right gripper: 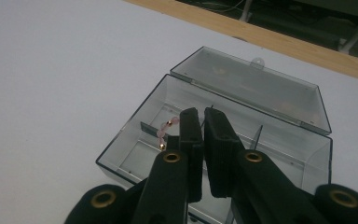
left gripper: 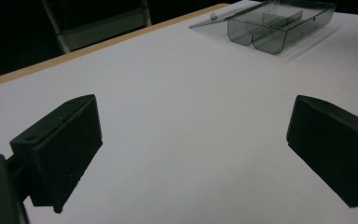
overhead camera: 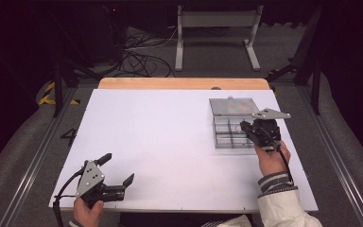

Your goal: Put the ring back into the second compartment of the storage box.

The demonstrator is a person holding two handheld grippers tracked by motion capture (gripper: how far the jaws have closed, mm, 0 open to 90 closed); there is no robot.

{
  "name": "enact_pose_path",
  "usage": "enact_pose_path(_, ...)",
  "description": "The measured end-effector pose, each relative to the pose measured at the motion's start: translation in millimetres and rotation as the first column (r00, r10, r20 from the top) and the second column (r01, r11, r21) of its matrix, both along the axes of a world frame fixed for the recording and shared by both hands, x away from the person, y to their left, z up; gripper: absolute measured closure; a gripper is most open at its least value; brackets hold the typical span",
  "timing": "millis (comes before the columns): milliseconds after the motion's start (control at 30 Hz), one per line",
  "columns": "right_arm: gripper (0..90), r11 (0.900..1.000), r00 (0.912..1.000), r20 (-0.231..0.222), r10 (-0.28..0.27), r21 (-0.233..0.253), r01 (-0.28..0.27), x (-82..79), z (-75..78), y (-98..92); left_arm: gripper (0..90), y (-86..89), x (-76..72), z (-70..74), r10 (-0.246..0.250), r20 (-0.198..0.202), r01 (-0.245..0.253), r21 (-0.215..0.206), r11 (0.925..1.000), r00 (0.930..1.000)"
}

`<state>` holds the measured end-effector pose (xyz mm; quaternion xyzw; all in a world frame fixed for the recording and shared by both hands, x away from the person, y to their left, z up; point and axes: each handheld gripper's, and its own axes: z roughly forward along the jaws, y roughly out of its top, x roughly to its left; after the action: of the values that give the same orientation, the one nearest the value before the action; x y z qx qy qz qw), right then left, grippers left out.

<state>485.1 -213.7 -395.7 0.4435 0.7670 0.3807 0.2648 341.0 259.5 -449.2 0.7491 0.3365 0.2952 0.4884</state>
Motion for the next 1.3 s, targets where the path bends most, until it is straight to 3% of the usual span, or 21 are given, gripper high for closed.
enact_pose_path(733,86.6,0.991,0.9932,0.014,-0.115,0.065,0.114,19.8,-16.8,-15.3,3.8,0.3,0.1,0.0,-0.001,-0.001,0.001,0.002,1.0,1.0)
enact_pose_path(933,86.6,0.99,0.9914,0.03,-0.127,0.072,0.125,26.0,-21.0,-18.8,3.8,0.4,0.1,0.0,0.0,-0.001,0.0,-0.001,1.0,1.0)
enact_pose_path(1300,86.5,0.986,0.99,0.02,-0.14,0.091,0.137,35.4,-27.6,-21.9,3.8,0.3,0.1,-0.2,0.0,-0.003,0.0,-0.002,1.0,1.0)
